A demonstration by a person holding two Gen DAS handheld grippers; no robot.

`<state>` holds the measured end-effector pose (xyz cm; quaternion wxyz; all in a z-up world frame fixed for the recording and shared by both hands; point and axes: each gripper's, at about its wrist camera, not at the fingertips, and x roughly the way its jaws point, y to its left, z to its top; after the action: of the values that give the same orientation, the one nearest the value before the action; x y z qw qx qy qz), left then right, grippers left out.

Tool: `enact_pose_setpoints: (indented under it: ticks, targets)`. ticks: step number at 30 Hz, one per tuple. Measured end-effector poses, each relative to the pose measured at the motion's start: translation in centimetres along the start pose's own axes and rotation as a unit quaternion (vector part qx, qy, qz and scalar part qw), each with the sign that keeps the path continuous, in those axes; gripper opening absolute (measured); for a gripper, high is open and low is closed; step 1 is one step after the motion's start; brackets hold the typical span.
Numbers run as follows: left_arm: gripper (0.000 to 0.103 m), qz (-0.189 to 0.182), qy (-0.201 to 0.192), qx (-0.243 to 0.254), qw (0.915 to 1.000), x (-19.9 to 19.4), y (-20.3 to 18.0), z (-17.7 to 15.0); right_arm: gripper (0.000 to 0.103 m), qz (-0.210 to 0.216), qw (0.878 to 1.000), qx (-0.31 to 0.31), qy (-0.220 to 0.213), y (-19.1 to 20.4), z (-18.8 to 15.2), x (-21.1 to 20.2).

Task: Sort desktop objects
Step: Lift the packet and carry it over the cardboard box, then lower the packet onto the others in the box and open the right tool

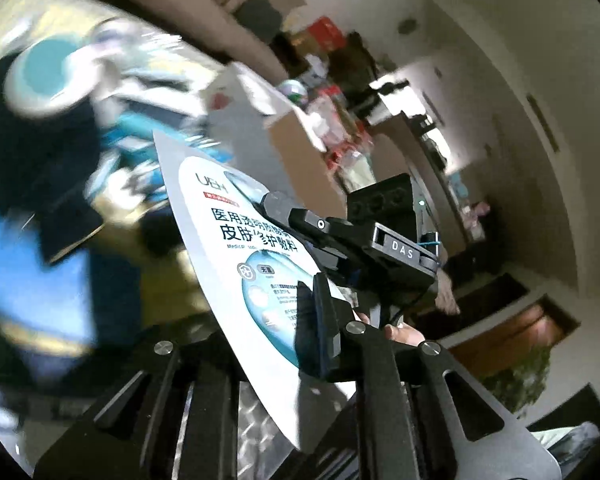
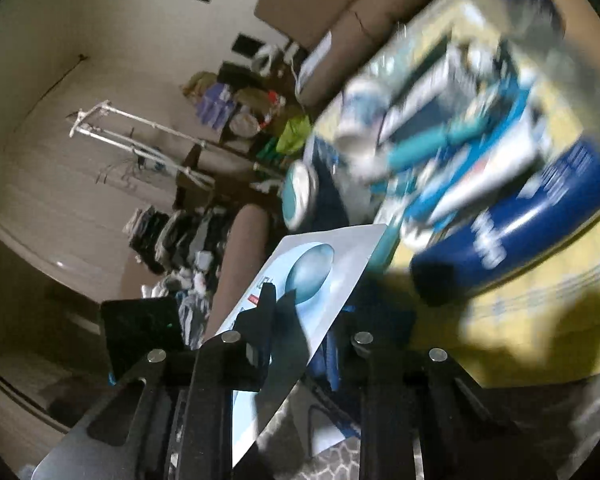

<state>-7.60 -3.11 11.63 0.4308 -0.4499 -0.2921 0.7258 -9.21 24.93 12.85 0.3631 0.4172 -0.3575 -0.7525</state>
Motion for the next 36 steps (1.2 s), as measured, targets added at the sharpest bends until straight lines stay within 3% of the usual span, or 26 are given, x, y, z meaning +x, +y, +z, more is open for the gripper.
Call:
enact_pose_setpoints:
  ticks: [3, 7, 10, 15, 19, 22, 23, 27, 30, 32, 33, 36]
  targets:
    - [0.016, -0.001, 0.032, 0.055, 0.9980, 3.3, -4.4, 2.6, 0.022, -0.015, 0.999, -0.012, -0.045, 0.3, 1.5, -5.2]
    - [0.026, 0.016, 0.080, 0.117, 0.9898, 9.9, -9.5, 5.7, 0.022, -0.065, 0.992, -0.024, -0.108, -0.6, 2.9, -12.6]
    - [0.032, 0.073, 0.124, 0.181, 0.9729, 16.2, -12.4, 8.0, 0.022, -0.106, 0.986, -0.021, -0.130, -2.3, 3.3, -16.2]
    - [0.034, 0.115, 0.187, 0.237, 0.9465, 24.6, -13.9, 9.4, 0.022, -0.152, 0.978, -0.010, -0.143, -5.8, 3.0, -19.3]
    - [0.034, 0.177, 0.256, 0.310, 0.8984, 30.3, -14.5, 8.9, 0.022, -0.190, 0.975, -0.005, -0.115, -8.5, 2.3, -19.4]
    - [0.034, 0.210, 0.295, 0.340, 0.8679, 33.0, -13.7, 7.8, 0.022, -0.215, 0.972, -0.017, -0.096, -9.0, 2.0, -18.9]
    - [0.034, 0.215, 0.300, 0.346, 0.8626, 33.7, -13.6, 7.6, 0.022, -0.227, 0.970, -0.027, -0.085, -8.8, 2.0, -18.6]
    - [0.039, 0.228, 0.314, 0.345, 0.8546, 35.4, -12.3, 7.8, 0.025, -0.272, 0.960, -0.060, -0.031, -8.0, 2.4, -16.9]
    - [0.042, 0.246, 0.325, 0.358, 0.8402, 35.8, -11.4, 7.6, 0.027, -0.299, 0.950, -0.083, 0.015, -7.5, 2.2, -15.6]
    - [0.042, 0.269, 0.331, 0.367, 0.8266, 36.1, -10.3, 7.2, 0.028, -0.333, 0.936, -0.099, 0.050, -7.2, 1.9, -14.7]
    - [0.042, 0.277, 0.336, 0.369, 0.8211, 36.2, -9.7, 6.9, 0.035, -0.352, 0.927, -0.108, 0.065, -6.9, 1.7, -14.4]
    - [0.042, 0.278, 0.337, 0.366, 0.8217, 36.4, -8.8, 6.6, 0.043, -0.360, 0.919, -0.128, 0.094, -6.0, 1.0, -14.1]
